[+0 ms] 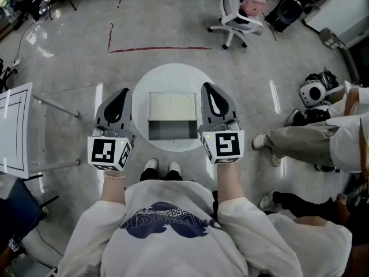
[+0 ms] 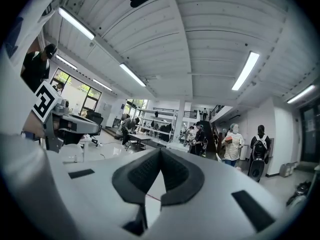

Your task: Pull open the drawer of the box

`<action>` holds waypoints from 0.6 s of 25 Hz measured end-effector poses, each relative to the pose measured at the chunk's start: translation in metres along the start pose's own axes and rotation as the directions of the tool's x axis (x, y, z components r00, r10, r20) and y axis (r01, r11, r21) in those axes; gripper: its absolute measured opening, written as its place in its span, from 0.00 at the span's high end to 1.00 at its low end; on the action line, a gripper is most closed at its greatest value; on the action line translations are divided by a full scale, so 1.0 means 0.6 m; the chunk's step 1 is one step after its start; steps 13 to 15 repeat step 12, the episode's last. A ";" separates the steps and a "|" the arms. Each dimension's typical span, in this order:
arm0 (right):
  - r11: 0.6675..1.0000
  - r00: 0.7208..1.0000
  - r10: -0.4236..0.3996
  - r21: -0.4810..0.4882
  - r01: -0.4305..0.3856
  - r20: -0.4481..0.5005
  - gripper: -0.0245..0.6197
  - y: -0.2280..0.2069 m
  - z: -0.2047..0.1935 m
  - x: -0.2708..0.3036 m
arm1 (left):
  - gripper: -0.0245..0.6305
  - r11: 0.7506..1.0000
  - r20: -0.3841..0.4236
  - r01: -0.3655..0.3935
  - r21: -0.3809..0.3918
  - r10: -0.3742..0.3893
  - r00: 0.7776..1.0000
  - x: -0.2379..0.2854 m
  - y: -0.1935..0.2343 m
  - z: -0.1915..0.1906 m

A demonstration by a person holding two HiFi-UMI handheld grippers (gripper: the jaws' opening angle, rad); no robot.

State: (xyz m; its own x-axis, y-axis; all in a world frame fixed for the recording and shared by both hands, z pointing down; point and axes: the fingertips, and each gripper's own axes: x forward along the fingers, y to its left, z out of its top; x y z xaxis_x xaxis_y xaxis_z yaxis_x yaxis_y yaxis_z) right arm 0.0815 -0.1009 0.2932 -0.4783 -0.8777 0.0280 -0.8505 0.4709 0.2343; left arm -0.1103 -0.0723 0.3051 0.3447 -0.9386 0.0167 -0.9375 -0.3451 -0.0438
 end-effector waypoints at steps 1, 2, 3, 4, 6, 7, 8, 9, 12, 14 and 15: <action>1.000 1.000 0.003 0.000 -0.003 -0.002 0.96 0.002 -0.001 0.000 | 0.95 1.000 -0.003 0.000 0.001 0.000 1.000 -0.001 0.001 -0.002; 1.000 1.000 0.007 0.001 -0.007 -0.005 0.96 0.004 -0.003 0.001 | 0.95 1.000 -0.006 -0.002 0.001 0.002 1.000 -0.002 0.002 -0.003; 1.000 1.000 0.010 0.003 -0.010 -0.007 0.97 0.007 -0.004 0.001 | 0.95 1.000 -0.009 -0.004 0.002 0.004 1.000 -0.003 0.003 -0.003; 1.000 1.000 0.014 0.004 -0.013 -0.010 0.96 0.008 -0.006 0.000 | 0.95 1.000 -0.010 -0.007 0.002 0.007 1.000 -0.004 0.003 -0.003; 1.000 1.000 0.016 -0.002 -0.016 -0.017 0.96 0.009 -0.010 -0.001 | 0.95 1.000 -0.010 -0.010 0.000 0.010 1.000 -0.006 0.004 -0.002; 1.000 1.000 0.017 -0.005 -0.017 -0.019 0.96 0.010 -0.011 -0.002 | 0.95 1.000 -0.009 -0.011 -0.001 0.011 1.000 -0.007 0.005 -0.002; 1.000 1.000 0.017 -0.005 -0.017 -0.019 0.96 0.011 -0.012 -0.002 | 0.95 1.000 -0.009 -0.012 -0.001 0.012 1.000 -0.008 0.006 -0.002; 1.000 1.000 0.016 -0.002 -0.017 -0.018 0.96 0.012 -0.012 -0.001 | 0.95 1.000 -0.008 -0.013 -0.001 0.013 1.000 -0.009 0.008 -0.003; 1.000 1.000 0.010 0.004 -0.010 -0.019 0.96 0.014 -0.014 -0.001 | 0.95 1.000 -0.010 -0.018 -0.001 0.018 1.000 -0.014 0.012 -0.005; 1.000 1.000 0.010 0.004 -0.010 -0.019 0.96 0.014 -0.014 -0.001 | 0.95 1.000 -0.010 -0.018 -0.001 0.018 1.000 -0.014 0.012 -0.005; 1.000 1.000 0.010 0.004 -0.010 -0.019 0.96 0.014 -0.014 -0.001 | 0.95 1.000 -0.010 -0.018 -0.001 0.018 1.000 -0.014 0.012 -0.005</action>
